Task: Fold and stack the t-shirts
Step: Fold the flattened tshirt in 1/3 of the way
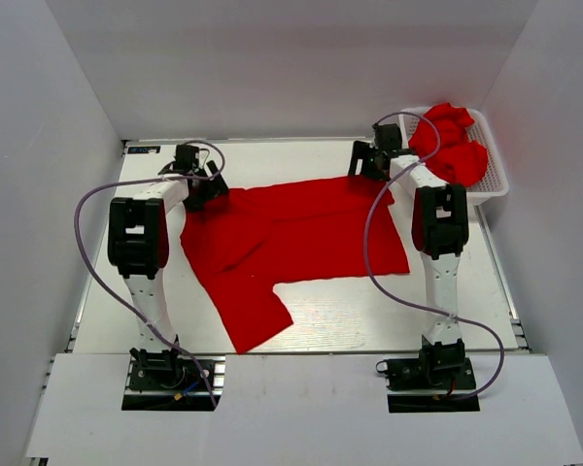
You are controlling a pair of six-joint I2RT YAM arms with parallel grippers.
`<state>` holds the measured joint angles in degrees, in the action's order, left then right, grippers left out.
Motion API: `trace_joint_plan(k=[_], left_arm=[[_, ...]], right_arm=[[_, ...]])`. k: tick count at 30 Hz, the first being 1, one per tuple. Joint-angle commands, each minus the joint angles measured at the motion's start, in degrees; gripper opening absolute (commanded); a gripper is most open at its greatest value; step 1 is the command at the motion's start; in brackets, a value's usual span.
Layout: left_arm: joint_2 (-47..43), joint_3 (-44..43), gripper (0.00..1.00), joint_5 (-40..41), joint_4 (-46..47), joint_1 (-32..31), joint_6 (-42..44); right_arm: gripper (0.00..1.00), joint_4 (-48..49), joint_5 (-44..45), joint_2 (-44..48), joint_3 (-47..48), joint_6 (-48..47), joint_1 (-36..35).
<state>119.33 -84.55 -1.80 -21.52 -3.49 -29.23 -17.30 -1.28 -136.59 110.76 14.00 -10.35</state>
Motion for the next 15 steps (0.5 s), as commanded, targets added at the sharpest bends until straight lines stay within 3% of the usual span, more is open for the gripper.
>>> trace_joint_plan(k=[1, 7, 10, 15], left_arm=[[5.6, -2.2, 0.97, 3.1, -5.1, 2.7, 0.0], [7.2, -6.0, 0.91, -0.6, -3.4, 4.4, 1.5], [10.5, -12.1, 0.87, -6.4, -3.9, 4.9, 2.9], [12.8, -19.5, 0.86, -8.8, -5.3, 4.9, 4.5]], right_arm=[[0.9, -0.9, 7.0, -2.0, 1.3, 5.3, 2.1], [0.9, -1.2, 4.3, -4.8, 4.7, 6.3, 3.1], [0.9, 0.7, -0.3, -5.5, 5.7, 6.0, 3.1], [0.9, 3.1, -5.7, -2.9, 7.2, 0.5, 2.2]])
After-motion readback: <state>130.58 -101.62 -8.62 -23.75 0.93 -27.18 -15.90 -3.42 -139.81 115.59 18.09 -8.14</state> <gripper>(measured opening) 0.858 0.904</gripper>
